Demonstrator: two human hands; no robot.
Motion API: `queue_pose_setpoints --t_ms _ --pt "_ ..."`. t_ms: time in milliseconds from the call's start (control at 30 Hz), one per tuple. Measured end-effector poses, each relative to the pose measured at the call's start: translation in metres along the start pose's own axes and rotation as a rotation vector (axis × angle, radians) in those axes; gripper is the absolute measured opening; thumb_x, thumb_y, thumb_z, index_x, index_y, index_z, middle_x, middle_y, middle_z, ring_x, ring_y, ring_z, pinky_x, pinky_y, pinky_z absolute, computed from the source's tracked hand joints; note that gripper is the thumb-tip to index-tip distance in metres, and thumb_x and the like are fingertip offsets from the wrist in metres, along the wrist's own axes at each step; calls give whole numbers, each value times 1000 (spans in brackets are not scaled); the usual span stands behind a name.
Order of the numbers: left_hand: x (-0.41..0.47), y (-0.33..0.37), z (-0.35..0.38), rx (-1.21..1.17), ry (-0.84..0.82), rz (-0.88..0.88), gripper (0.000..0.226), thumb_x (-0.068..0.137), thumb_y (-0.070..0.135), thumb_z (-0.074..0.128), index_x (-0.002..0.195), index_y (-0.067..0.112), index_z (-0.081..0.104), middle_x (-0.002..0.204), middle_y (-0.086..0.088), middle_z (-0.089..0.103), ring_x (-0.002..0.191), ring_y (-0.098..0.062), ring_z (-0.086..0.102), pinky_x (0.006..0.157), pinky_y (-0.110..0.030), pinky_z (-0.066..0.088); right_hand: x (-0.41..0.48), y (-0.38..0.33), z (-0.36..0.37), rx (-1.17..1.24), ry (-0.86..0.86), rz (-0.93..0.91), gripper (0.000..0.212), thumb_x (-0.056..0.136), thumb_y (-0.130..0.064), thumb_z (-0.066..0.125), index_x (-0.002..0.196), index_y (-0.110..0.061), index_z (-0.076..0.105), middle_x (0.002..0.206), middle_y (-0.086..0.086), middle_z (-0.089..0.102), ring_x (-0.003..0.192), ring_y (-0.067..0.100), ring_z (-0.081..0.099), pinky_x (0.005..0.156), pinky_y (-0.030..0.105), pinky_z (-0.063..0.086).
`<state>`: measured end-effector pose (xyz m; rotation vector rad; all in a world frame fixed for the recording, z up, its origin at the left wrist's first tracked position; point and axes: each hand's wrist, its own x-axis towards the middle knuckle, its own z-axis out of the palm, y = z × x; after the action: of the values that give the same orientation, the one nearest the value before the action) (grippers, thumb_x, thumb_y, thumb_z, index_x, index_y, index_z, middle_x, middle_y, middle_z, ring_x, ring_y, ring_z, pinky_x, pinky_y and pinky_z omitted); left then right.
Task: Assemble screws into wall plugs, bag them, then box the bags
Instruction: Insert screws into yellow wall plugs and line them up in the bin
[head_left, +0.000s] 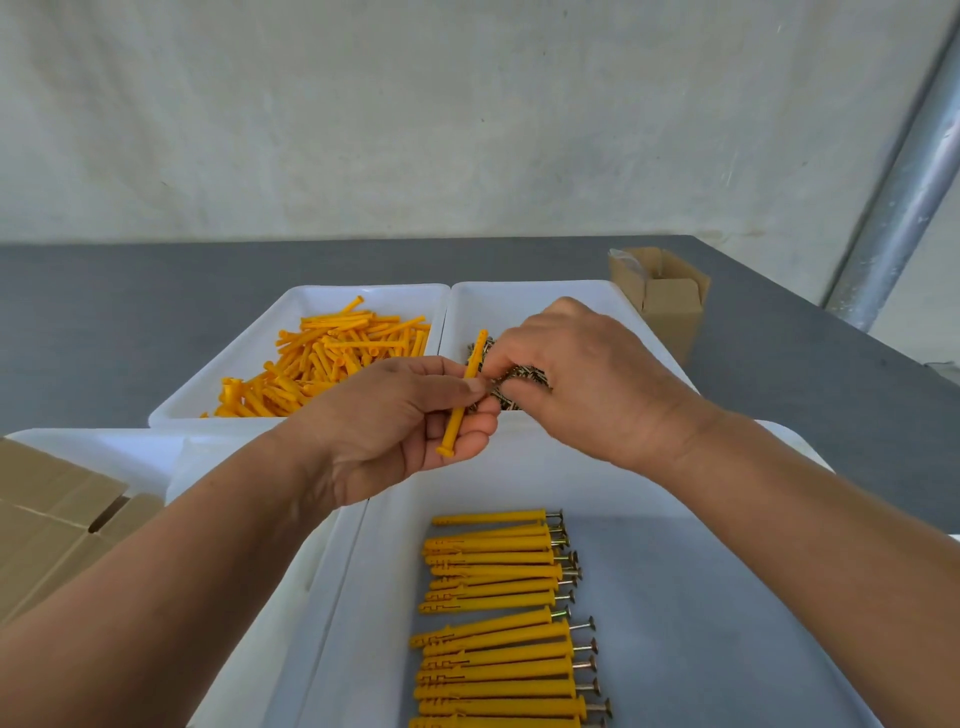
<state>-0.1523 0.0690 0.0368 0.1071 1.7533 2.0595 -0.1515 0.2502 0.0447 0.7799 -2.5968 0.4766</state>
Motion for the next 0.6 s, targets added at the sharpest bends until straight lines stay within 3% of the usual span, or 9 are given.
queue_pose_setpoints --t_ms 133,233,333,400,500,600 --pt "2 0 -1 -30 65 19 13 83 14 64 88 3 70 87 -14 71 71 -20 71 63 -31 60 1 2 -1 -24 -1 27 14 96 -24 58 103 -25 71 95 -10 64 96 13 49 81 34 44" --pt "3 2 -5 -2 152 52 15 81 21 68 82 8 75 78 -7 65 66 -14 63 63 -26 58 2 2 -1 14 56 85 12 95 -21 60 99 -23 71 93 -7 63 90 13 54 80 32 46" --pt "2 3 -7 -3 182 67 24 88 21 64 71 14 78 67 -1 60 56 -8 58 52 -20 52 5 4 -2 219 119 188 12 92 -19 63 99 -28 62 80 -10 65 78 6 60 75 29 50" --pt "3 4 -7 -49 189 63 26 90 19 62 70 12 77 65 -1 62 54 -7 59 50 -19 52 5 4 -2 373 138 245 31 91 -17 64 113 -36 53 76 -11 67 69 4 64 73 29 52" --pt "5 4 -6 -150 224 51 14 91 10 62 80 6 69 64 -3 64 53 -8 60 48 -19 52 5 4 -3 528 155 273 49 91 -13 64 132 -32 47 76 -11 68 60 7 68 70 34 56" --pt "7 3 -8 -191 277 43 11 89 4 63 78 5 63 63 -6 64 55 -11 61 48 -20 52 6 2 -8 645 187 296 37 90 -13 65 118 -32 52 76 -11 72 60 12 71 73 42 59"
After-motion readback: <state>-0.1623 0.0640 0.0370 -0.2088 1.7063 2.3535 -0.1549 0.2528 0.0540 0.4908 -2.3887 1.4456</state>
